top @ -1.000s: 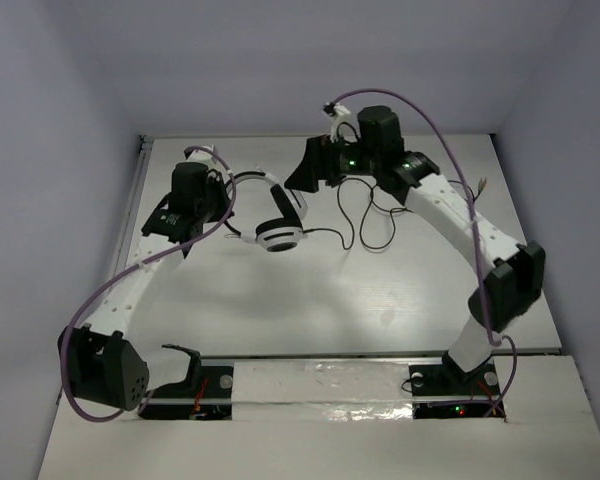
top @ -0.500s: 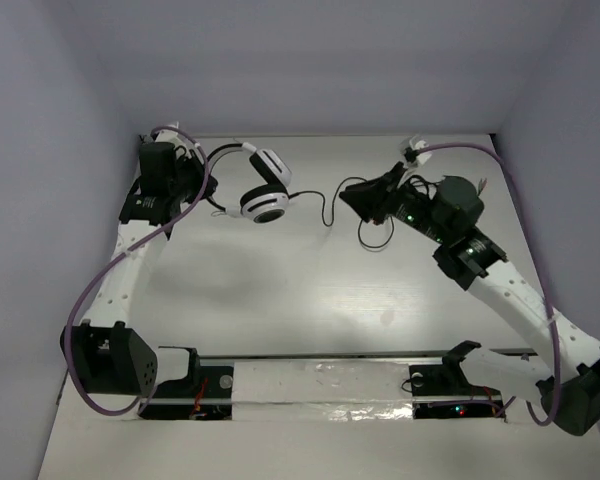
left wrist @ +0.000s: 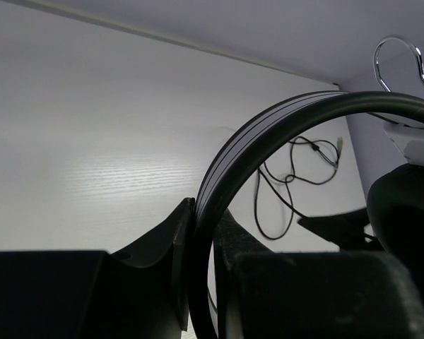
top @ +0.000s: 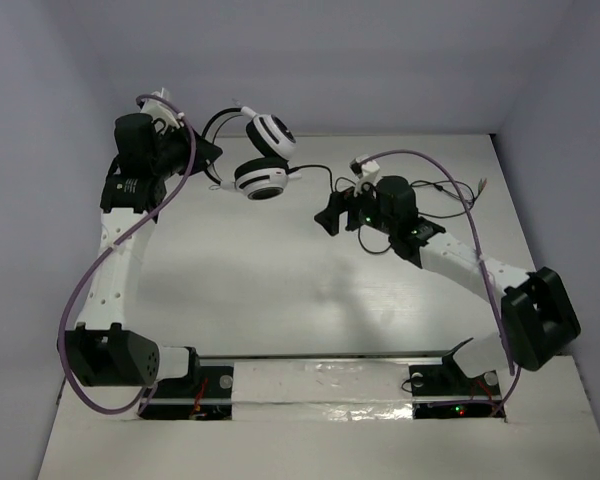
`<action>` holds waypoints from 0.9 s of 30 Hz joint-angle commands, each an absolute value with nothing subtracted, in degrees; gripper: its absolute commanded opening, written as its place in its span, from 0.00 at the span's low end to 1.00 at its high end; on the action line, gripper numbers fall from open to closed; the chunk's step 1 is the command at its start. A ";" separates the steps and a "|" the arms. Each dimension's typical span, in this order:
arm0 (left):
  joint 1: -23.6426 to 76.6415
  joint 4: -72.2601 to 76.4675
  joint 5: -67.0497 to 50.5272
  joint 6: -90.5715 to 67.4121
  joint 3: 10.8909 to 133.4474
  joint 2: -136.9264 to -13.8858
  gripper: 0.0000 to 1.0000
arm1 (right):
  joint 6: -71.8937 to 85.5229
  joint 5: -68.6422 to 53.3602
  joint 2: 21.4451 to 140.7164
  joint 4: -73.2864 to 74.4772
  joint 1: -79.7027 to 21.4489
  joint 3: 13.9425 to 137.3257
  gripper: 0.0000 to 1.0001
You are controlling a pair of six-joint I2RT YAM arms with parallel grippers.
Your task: Wrap the headphones
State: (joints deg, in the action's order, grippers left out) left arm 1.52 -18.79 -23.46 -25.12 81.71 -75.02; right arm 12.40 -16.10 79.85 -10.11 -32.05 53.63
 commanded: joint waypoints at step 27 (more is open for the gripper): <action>-1.05 -8.98 -50.53 -46.75 94.92 -74.62 0.00 | 10.37 -15.48 102.21 -34.00 -31.11 70.14 0.74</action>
State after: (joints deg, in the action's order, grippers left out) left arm -0.86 -16.99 -44.23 -38.76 92.01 -76.34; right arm 9.37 -15.68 101.78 -25.19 -31.14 68.86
